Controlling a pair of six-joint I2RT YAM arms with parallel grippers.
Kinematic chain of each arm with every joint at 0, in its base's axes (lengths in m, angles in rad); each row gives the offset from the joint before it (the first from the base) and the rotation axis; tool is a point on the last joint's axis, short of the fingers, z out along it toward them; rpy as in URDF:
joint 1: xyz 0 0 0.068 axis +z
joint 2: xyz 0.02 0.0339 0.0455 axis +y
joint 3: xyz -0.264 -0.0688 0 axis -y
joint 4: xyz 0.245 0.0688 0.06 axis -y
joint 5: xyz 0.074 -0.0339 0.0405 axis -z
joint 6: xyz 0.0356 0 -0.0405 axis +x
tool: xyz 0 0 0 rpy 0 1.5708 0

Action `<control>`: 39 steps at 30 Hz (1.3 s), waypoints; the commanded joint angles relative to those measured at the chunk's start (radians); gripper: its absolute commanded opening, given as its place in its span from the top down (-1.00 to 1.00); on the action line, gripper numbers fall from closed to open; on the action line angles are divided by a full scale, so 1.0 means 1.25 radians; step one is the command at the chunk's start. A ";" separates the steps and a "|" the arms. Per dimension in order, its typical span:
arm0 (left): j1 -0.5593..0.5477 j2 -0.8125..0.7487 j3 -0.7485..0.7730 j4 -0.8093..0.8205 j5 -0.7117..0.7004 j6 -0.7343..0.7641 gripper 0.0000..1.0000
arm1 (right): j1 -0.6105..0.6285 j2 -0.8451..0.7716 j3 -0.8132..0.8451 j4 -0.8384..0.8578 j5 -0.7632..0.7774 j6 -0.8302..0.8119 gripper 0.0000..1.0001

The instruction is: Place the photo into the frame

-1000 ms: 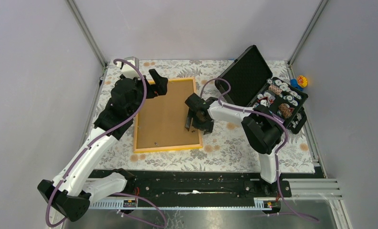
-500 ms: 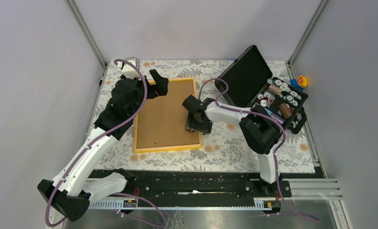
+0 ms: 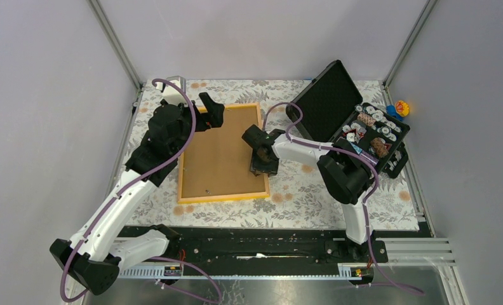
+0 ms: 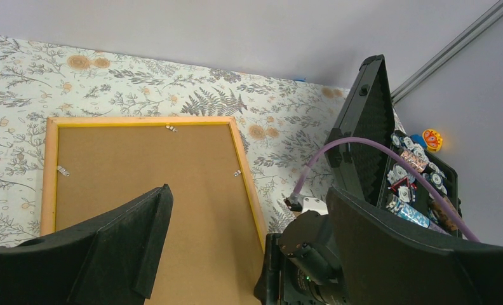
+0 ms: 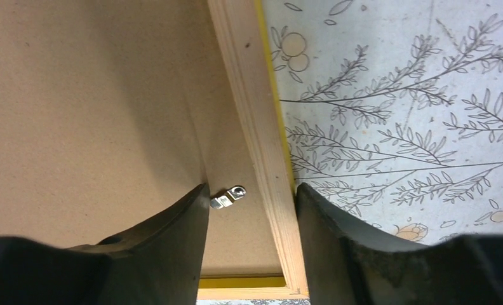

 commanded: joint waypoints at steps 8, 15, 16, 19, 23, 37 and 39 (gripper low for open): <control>-0.003 -0.001 0.017 0.025 -0.005 0.005 -0.97 | -0.003 -0.016 -0.052 0.001 -0.022 -0.033 0.46; -0.003 -0.001 0.016 0.026 -0.002 0.002 -0.97 | -0.016 0.020 -0.027 0.012 -0.026 -0.172 1.00; -0.003 -0.001 0.015 0.027 -0.003 0.002 -0.98 | -0.020 0.022 -0.027 0.017 -0.034 -0.191 1.00; -0.003 0.000 0.016 0.027 -0.001 0.002 -0.97 | -0.035 0.020 -0.037 0.053 -0.079 -0.280 1.00; -0.003 0.000 0.015 0.026 0.001 0.001 -0.97 | -0.052 0.026 -0.039 0.092 -0.112 -0.443 1.00; -0.003 0.001 0.014 0.027 0.001 0.001 -0.97 | -0.131 0.067 -0.013 0.097 -0.215 -0.528 0.65; -0.003 0.002 0.013 0.027 0.001 0.000 -0.98 | -0.130 0.074 -0.013 0.081 -0.195 -0.524 0.52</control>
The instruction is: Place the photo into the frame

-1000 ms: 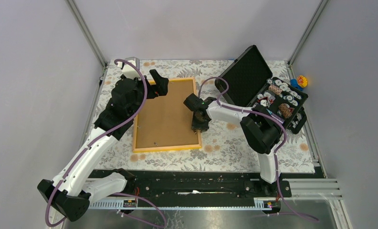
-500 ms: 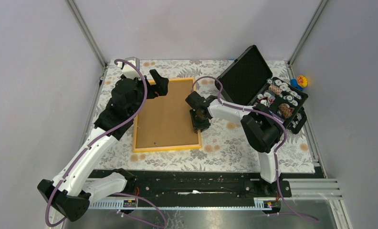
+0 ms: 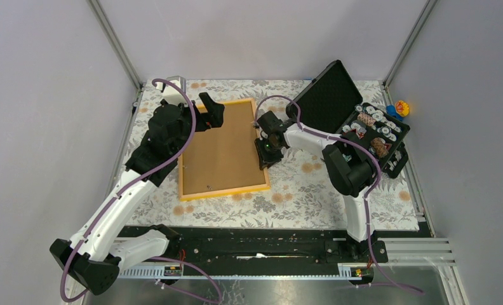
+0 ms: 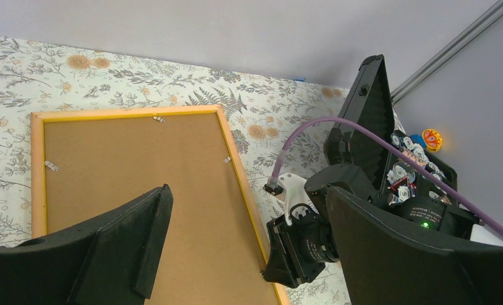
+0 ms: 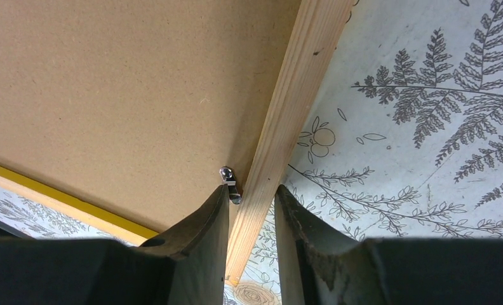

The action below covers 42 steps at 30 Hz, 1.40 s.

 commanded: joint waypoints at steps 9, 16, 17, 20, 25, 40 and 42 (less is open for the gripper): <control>-0.005 0.004 0.013 0.028 0.003 -0.001 -0.97 | -0.001 0.056 -0.012 -0.011 0.117 -0.018 0.17; -0.005 0.002 0.013 0.029 0.004 -0.003 -0.97 | 0.006 0.053 0.004 -0.018 0.148 -0.013 0.11; -0.005 0.001 0.013 0.029 0.003 -0.003 -0.97 | 0.005 0.053 0.005 -0.021 0.171 -0.011 0.14; -0.005 -0.001 0.013 0.029 0.003 -0.002 -0.98 | 0.006 0.053 0.001 -0.021 0.192 -0.009 0.29; -0.004 -0.003 0.013 0.028 0.003 -0.002 -0.98 | 0.005 0.035 -0.012 0.001 0.181 -0.003 1.00; -0.006 -0.004 0.013 0.028 0.003 -0.001 -0.97 | 0.006 -0.092 0.020 -0.041 0.157 0.008 -0.51; -0.006 -0.005 0.014 0.027 0.003 -0.001 -0.97 | 0.008 -0.103 -0.007 -0.040 0.155 0.014 -0.51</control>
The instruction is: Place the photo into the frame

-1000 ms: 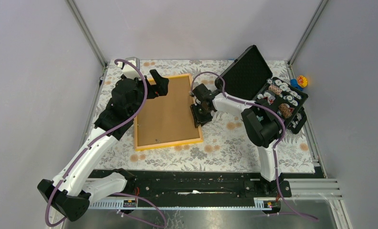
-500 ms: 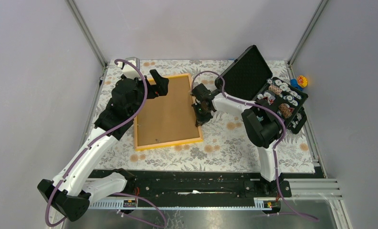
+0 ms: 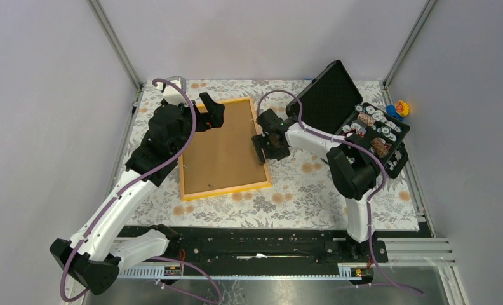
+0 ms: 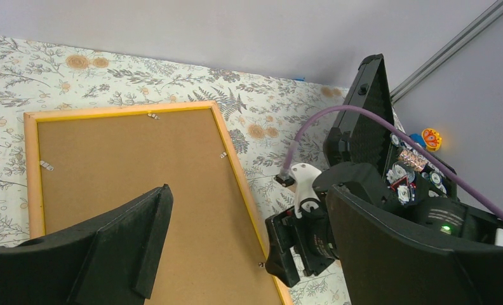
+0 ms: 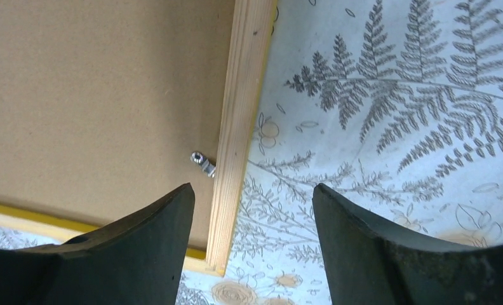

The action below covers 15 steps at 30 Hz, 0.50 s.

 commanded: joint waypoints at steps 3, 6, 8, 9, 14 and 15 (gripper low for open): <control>-0.004 -0.007 0.015 0.028 0.005 -0.003 -0.97 | 0.000 -0.069 -0.051 -0.013 0.011 0.008 -0.32; -0.004 -0.006 0.013 0.029 0.009 -0.006 -0.97 | 0.001 -0.047 -0.055 -0.002 -0.008 0.001 -0.21; -0.004 -0.007 0.011 0.030 0.011 -0.006 -0.97 | 0.006 -0.036 -0.047 0.001 -0.007 -0.002 -0.20; -0.004 -0.007 0.012 0.030 0.011 -0.006 -0.97 | 0.007 -0.033 -0.043 0.002 -0.007 -0.004 -0.20; -0.004 -0.010 0.011 0.030 0.011 -0.007 -0.97 | 0.015 -0.021 -0.034 0.001 -0.006 -0.009 -0.25; -0.004 -0.013 0.011 0.030 0.010 -0.007 -0.97 | 0.015 -0.019 -0.033 -0.003 -0.005 -0.010 -0.26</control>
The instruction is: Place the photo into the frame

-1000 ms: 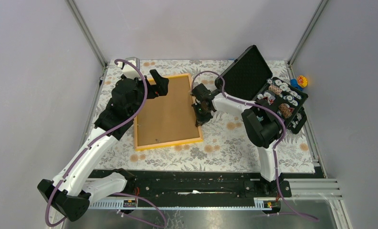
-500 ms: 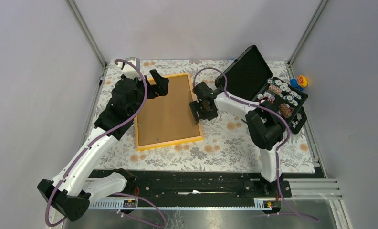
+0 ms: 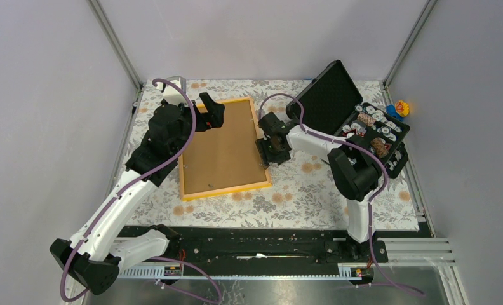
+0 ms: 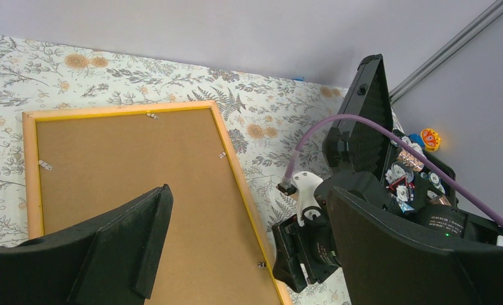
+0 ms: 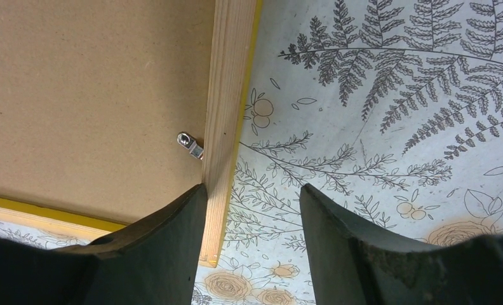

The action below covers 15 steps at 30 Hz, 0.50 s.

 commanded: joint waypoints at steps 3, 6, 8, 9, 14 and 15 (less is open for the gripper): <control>-0.004 -0.014 0.012 0.030 0.010 -0.004 -0.97 | 0.016 0.010 0.016 -0.005 -0.007 -0.011 -0.28; -0.005 -0.015 0.012 0.030 0.010 -0.006 -0.97 | 0.024 0.012 0.018 -0.005 -0.045 -0.013 -0.30; -0.005 -0.015 0.012 0.029 0.012 -0.005 -0.97 | 0.025 0.023 0.020 -0.006 -0.072 -0.004 -0.29; -0.005 -0.015 0.011 0.030 0.012 -0.006 -0.97 | 0.027 0.028 0.019 -0.007 -0.075 -0.004 -0.26; -0.005 -0.015 0.010 0.030 0.010 -0.006 -0.98 | 0.028 0.042 0.019 -0.028 -0.020 -0.045 0.36; -0.005 -0.016 0.012 0.030 0.011 -0.006 -0.97 | 0.028 0.042 0.025 -0.032 -0.009 -0.061 0.57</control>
